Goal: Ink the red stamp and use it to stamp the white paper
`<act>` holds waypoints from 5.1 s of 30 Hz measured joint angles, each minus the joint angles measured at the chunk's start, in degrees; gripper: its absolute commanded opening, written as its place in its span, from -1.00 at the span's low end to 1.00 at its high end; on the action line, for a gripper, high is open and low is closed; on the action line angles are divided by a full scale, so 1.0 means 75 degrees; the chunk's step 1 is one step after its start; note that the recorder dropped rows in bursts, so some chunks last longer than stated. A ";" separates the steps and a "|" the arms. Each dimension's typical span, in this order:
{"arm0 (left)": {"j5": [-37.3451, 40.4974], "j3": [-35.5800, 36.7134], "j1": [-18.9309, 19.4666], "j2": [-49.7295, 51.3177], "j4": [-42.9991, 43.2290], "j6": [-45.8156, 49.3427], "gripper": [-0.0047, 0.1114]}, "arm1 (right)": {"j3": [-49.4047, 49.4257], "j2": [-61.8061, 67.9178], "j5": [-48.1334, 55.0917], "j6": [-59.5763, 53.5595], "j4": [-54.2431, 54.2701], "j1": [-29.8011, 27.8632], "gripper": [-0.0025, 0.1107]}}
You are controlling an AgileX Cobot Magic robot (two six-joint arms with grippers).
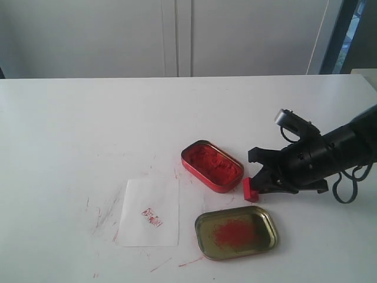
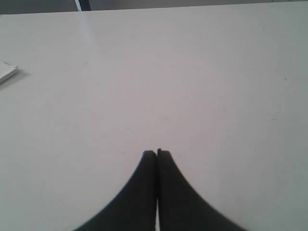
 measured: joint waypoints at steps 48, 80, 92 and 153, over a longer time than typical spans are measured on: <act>0.0000 0.0000 -0.0373 0.0000 0.0000 0.0000 -0.92 | 0.0358 -0.2511 0.0700 0.2803 -0.4251 0.0000 -0.96; 0.0000 0.0000 -0.0373 0.0000 0.0000 0.0000 -0.92 | 0.1260 -0.8988 0.1948 0.6994 -0.9030 0.0000 -0.96; 0.0000 0.0000 -0.0373 0.0000 0.0000 0.0000 -0.92 | 0.1260 -0.9520 0.1937 0.7005 -0.9034 0.0000 -0.96; 0.0000 0.0000 -0.0373 0.0000 0.0000 0.0000 -0.92 | 0.4827 -1.3904 -0.0822 0.7036 -0.9064 0.0000 -0.96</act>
